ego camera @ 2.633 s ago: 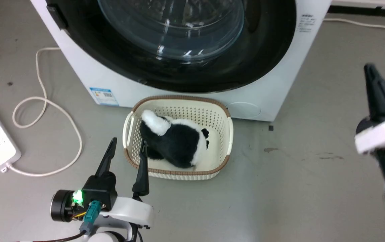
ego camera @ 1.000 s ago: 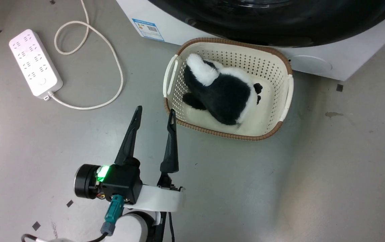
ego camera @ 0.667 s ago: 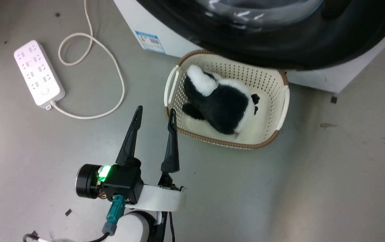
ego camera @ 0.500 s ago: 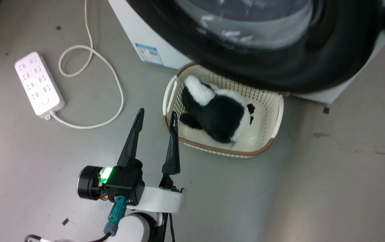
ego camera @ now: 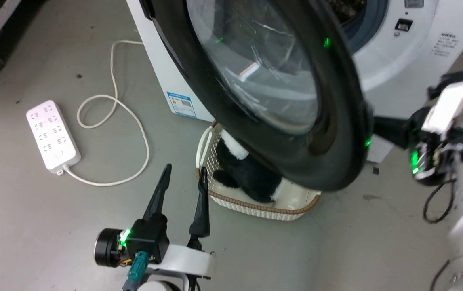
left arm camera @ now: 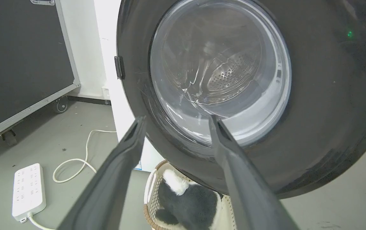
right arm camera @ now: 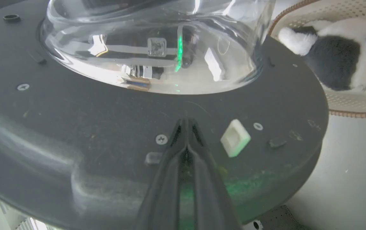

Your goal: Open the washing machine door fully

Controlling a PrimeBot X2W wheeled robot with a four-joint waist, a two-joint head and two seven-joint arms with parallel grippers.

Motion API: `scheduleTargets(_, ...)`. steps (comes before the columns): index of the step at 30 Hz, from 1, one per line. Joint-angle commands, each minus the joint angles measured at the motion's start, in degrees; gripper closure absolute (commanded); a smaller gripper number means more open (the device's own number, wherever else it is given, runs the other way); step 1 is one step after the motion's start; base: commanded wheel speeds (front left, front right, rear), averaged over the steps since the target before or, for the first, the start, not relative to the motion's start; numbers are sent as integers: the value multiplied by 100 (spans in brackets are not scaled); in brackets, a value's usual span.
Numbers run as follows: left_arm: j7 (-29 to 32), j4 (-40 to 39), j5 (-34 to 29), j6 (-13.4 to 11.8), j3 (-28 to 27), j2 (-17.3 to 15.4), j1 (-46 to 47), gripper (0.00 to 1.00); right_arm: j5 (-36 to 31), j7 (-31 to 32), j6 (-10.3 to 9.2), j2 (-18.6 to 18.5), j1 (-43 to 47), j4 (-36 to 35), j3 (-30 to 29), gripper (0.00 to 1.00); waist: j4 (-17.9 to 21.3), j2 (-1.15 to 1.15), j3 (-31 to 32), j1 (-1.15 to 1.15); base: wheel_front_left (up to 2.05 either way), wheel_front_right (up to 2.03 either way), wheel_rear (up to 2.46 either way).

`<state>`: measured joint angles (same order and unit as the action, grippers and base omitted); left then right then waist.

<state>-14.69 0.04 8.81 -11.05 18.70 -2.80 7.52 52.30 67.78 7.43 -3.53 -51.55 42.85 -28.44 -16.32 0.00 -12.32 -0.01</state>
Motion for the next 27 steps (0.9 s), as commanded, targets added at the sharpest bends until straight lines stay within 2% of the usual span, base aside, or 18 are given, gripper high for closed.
scheduleTargets(1, -30, 107, 11, 105, -14, -8, -167, 0, 724, -68, 6, 64, 415, 2, 688, 100, -49, 0, 170, 1, 0, 0, 0)
scheduleTargets(10, -30, 253, 104, 308, -36, -8, -387, 0, 2288, -665, 6, 65, 1289, -330, 2567, 100, -128, 0, 405, 1, 0, 0, 0)
scheduleTargets(16, -30, 254, 131, 348, -16, -8, -467, 0, 2763, -1046, 6, 65, 1728, -751, 3305, 100, -153, 0, 445, 1, 0, 0, 0)
scheduleTargets(19, -30, 236, 168, 343, -32, -8, -494, 0, 2886, -1235, 6, 65, 1874, -876, 3341, 100, -113, 0, 472, 1, 0, 0, 0)
scheduleTargets(20, -30, 204, 310, 340, -52, -8, -511, 0, 2909, -1357, 6, 65, 1887, -891, 3270, 57, -89, 0, 486, 1, 0, 0, 0)
scheduleTargets(21, -30, 179, 397, 338, -70, -8, -518, 0, 2898, -1486, 6, 65, 1886, -881, 3182, 0, -62, 0, 499, 1, 0, 0, 0)
scheduleTargets(24, -30, 138, 400, 346, -137, -8, -512, 0, 2658, -1964, 6, -13, 1866, -1078, 2929, 0, 56, 0, 545, 1, 0, 0, 0)
scheduleTargets(27, -30, 82, 383, 352, -258, -8, -491, 0, 2183, -2745, 6, -200, 1926, -1664, 2706, 0, 217, 0, 572, 1, 0, 0, 0)
